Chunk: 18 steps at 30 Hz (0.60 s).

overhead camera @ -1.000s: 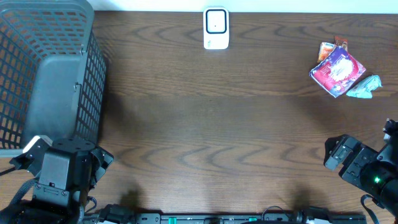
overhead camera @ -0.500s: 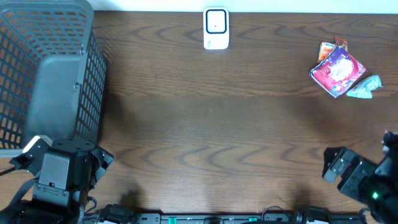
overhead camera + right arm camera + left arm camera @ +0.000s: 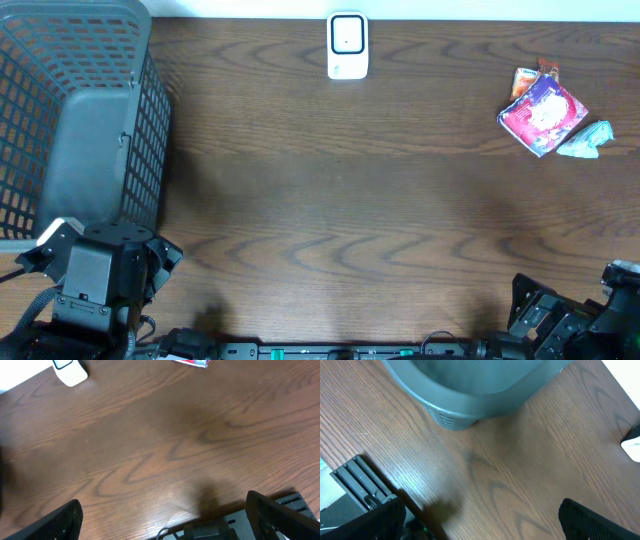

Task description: Scan the item barcode

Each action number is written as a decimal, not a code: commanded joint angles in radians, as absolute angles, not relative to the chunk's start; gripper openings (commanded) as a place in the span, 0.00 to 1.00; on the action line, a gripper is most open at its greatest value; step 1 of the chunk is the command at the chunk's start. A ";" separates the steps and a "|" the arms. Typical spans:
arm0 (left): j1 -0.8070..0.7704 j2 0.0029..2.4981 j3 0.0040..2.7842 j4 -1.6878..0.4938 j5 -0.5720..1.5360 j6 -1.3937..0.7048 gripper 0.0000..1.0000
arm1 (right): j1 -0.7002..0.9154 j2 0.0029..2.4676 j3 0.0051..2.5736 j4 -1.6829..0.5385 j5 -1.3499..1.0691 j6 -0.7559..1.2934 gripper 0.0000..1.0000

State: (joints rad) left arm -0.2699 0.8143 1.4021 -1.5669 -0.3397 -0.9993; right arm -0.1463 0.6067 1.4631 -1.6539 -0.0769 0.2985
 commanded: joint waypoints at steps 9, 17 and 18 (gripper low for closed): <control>-0.268 0.815 1.403 -1.570 -0.353 -1.015 0.98 | -0.136 0.601 1.421 -1.634 -0.116 0.252 0.99; -0.268 0.815 1.403 -1.570 -0.353 -1.015 0.98 | -0.136 0.601 1.373 -1.611 -0.116 0.184 0.99; -0.268 0.815 1.403 -1.570 -0.353 -1.015 0.98 | -0.137 0.601 1.372 -1.606 -0.116 0.178 0.99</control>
State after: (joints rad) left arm -0.2699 0.8146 1.4021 -1.5669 -0.3397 -0.9993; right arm -0.1463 0.6060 1.3819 -1.6192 -0.1089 0.2279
